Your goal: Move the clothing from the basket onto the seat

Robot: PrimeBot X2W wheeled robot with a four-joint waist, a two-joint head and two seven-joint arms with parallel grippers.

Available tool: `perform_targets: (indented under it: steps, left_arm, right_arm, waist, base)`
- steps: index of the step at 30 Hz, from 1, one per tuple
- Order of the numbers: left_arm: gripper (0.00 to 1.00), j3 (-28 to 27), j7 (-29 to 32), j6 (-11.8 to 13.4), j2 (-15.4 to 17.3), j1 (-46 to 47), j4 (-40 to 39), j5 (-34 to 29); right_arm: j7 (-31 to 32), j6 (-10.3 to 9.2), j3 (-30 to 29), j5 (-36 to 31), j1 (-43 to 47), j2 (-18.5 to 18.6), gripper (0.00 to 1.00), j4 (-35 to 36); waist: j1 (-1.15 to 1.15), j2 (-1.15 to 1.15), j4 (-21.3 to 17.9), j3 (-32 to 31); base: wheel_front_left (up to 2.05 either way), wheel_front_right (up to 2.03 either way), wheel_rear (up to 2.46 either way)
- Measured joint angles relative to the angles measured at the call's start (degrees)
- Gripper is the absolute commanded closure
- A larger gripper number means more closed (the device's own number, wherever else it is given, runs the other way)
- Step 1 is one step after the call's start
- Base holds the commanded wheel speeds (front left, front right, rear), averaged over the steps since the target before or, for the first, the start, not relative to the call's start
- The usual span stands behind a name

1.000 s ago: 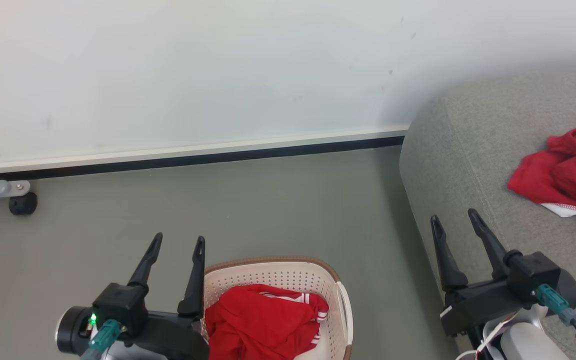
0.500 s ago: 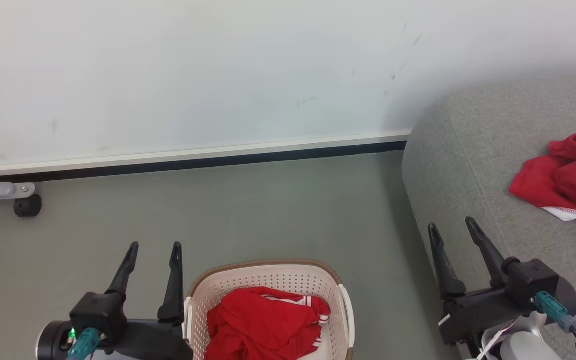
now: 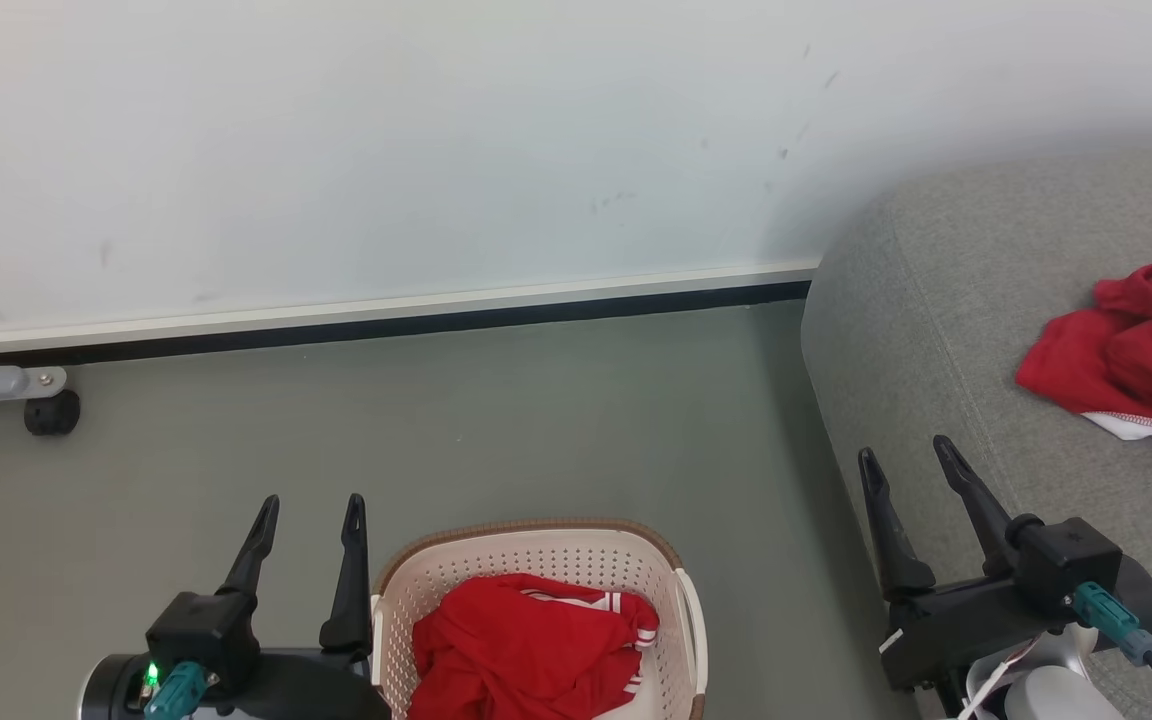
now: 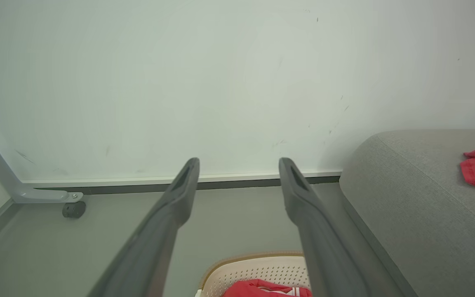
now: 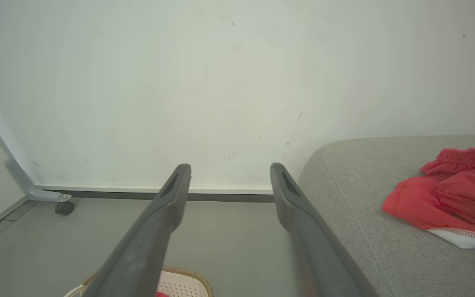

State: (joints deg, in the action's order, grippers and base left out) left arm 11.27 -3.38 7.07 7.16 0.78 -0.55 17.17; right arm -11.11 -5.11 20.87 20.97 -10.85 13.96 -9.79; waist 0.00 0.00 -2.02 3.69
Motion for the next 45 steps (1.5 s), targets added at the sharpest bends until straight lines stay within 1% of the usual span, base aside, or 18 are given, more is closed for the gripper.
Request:
perform_targets:
  steps: [4,11,20,25,29,38,45]
  left_arm:
    - [0.0,-0.09,0.09,0.0,-0.14,0.0,0.09,-0.26]
    - [0.0,-0.24,0.25,0.01,-0.36,0.0,0.19,-0.84]
    - [0.0,-0.58,0.25,0.05,-0.57,0.46,-0.77,-2.3]
    - [0.0,0.12,0.32,0.05,-1.08,2.76,-0.78,-3.3]
    - [0.0,0.96,0.77,0.05,-1.42,5.19,0.71,-3.68]
    - [0.0,2.78,1.85,-0.02,-1.94,11.08,6.67,-4.65]
    - [0.0,4.28,2.87,-0.6,-1.9,16.64,12.65,-6.67]
  right_arm:
    - [0.47,-0.38,-0.08,0.0,0.01,0.14,0.0,0.33]
    - [1.0,-0.44,-0.14,0.0,0.29,0.23,0.0,1.38]
    - [1.92,-0.56,-0.48,-0.32,0.87,0.58,0.0,5.61]
    - [2.36,-0.93,-0.97,-0.43,0.57,0.78,0.0,8.6]
    - [2.96,-0.94,-1.14,-0.93,-1.08,0.77,0.0,10.6]
    - [3.57,-1.01,-1.52,-1.86,-5.66,0.6,0.0,14.37]
    - [4.04,-1.01,-1.53,-1.93,-9.62,-0.44,0.0,17.02]
  waist:
    - [0.0,0.0,-0.03,-0.05]
    - [0.0,0.0,-0.04,-0.13]
    - [0.0,0.0,-0.27,2.22]
    - [0.0,0.0,-0.53,4.98]
    - [0.0,0.0,-0.85,7.78]
    - [0.01,0.0,-2.15,14.87]
    - [0.01,0.01,-3.92,20.65]
  base:
    - [0.0,0.0,0.0]
    - [0.0,0.0,0.0]
    - [0.0,0.0,0.0]
    - [0.0,0.0,0.0]
    - [0.0,0.0,0.0]
    - [0.0,0.0,0.0]
    - [0.0,0.0,0.0]
